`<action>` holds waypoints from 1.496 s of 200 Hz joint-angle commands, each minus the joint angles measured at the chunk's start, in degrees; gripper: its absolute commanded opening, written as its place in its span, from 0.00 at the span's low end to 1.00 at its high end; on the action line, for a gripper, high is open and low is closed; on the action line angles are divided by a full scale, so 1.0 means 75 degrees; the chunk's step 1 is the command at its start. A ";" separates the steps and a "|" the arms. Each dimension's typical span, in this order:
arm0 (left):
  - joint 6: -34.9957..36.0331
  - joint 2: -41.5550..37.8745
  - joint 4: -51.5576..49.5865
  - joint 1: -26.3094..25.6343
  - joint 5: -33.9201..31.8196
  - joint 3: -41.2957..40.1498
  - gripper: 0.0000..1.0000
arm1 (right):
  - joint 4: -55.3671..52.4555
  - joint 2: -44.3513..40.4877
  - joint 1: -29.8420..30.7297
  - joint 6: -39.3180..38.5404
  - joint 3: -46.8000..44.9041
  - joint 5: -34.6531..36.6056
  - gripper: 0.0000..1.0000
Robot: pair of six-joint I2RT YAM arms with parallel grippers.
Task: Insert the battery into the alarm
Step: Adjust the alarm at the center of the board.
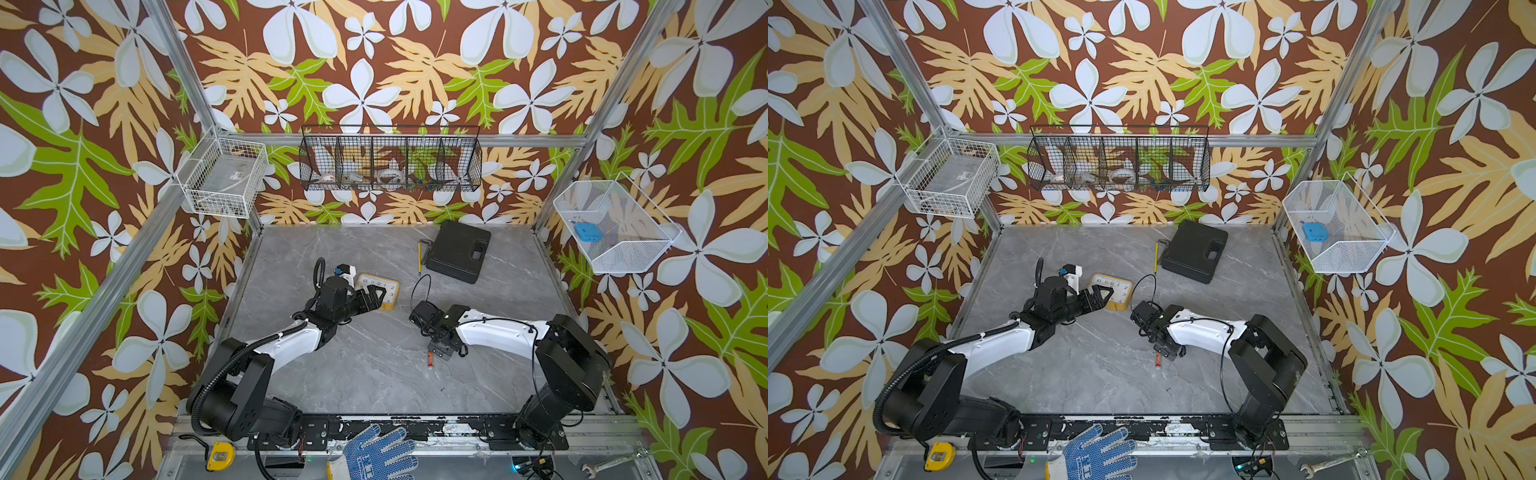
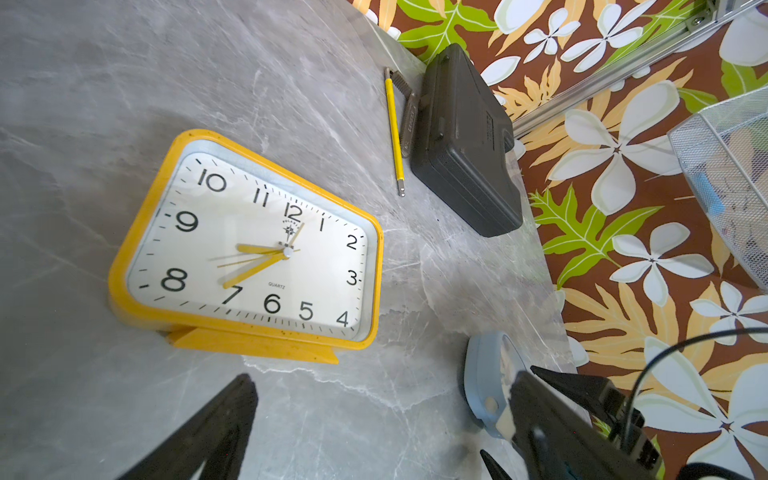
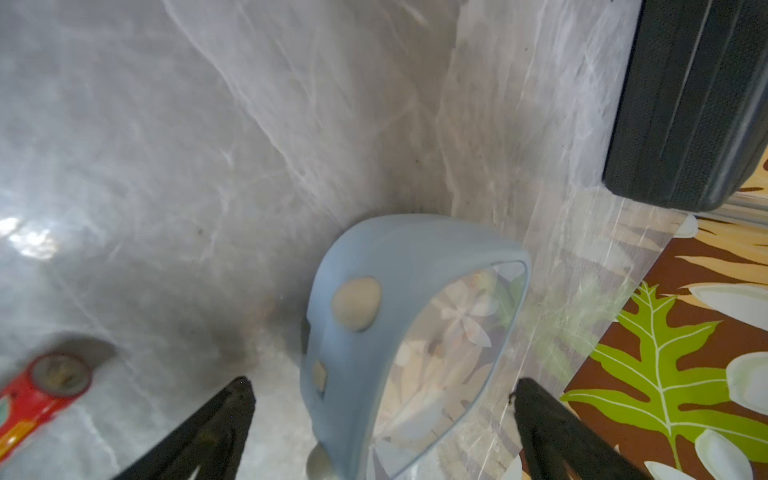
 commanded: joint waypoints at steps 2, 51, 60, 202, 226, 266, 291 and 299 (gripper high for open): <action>0.0121 0.0068 0.0257 -0.0005 0.0023 -0.0006 0.97 | -0.0318 0.0333 0.0104 0.0523 0.0091 0.0562 0.99; 0.0170 0.0190 0.0281 0.0001 0.0037 -0.0011 0.97 | -0.0513 0.0824 0.0202 0.1312 0.0074 0.1589 0.99; 0.0169 0.0214 0.0306 0.0001 0.0043 -0.0002 0.97 | -0.0499 0.0850 0.0211 0.1389 0.0081 0.1654 1.00; 0.0029 0.0142 0.0361 0.0002 -0.0004 -0.0045 0.97 | -0.0248 0.0960 0.0201 0.1269 0.0249 0.1886 0.55; 0.0029 0.0098 0.0357 0.0001 -0.0009 -0.0076 0.97 | -0.0264 0.0857 0.0199 0.1269 0.0325 0.1965 0.48; 0.0017 0.0127 0.0376 -0.0004 -0.0011 -0.0028 0.97 | -0.0335 0.0613 0.0193 0.1150 0.0564 0.2035 0.39; 0.0002 0.0121 0.0368 0.0001 -0.0012 0.0001 0.97 | -0.0479 0.0545 0.0159 0.1117 0.0921 0.1831 0.37; -0.0004 0.0109 0.0365 0.0001 0.0002 0.0003 0.97 | -0.0509 0.0484 0.0106 0.1156 0.1071 0.1616 0.36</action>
